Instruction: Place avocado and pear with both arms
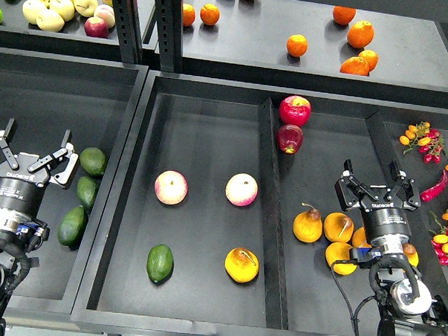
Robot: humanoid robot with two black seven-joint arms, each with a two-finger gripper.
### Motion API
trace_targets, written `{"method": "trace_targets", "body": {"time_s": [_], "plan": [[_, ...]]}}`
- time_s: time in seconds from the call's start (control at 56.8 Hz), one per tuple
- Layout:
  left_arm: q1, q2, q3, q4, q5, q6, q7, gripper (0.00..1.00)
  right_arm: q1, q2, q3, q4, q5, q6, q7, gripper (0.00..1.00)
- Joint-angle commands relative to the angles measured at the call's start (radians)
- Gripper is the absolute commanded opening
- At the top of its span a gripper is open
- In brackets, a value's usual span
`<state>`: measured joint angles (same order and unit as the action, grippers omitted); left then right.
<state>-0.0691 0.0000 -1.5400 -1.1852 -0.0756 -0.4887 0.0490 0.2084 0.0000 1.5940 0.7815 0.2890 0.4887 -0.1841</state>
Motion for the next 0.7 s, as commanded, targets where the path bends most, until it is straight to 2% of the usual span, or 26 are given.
{"method": "trace_targets", "body": {"time_s": [0.0,0.405,0.686], "plan": [[0.003,0.000,-0.008,0.004,0.000,0.000,-0.001,0.99,0.002,0.000,0.000,-0.007,0.001,0.000,0.000,1.00],[-0.002,0.000,0.006,0.006,0.000,0.000,0.020,0.99,0.002,0.000,0.001,-0.004,0.001,0.000,0.000,1.00],[0.003,0.000,0.012,0.013,0.000,0.000,0.018,0.99,-0.001,0.000,0.003,-0.004,0.001,0.000,0.000,1.00]]}}
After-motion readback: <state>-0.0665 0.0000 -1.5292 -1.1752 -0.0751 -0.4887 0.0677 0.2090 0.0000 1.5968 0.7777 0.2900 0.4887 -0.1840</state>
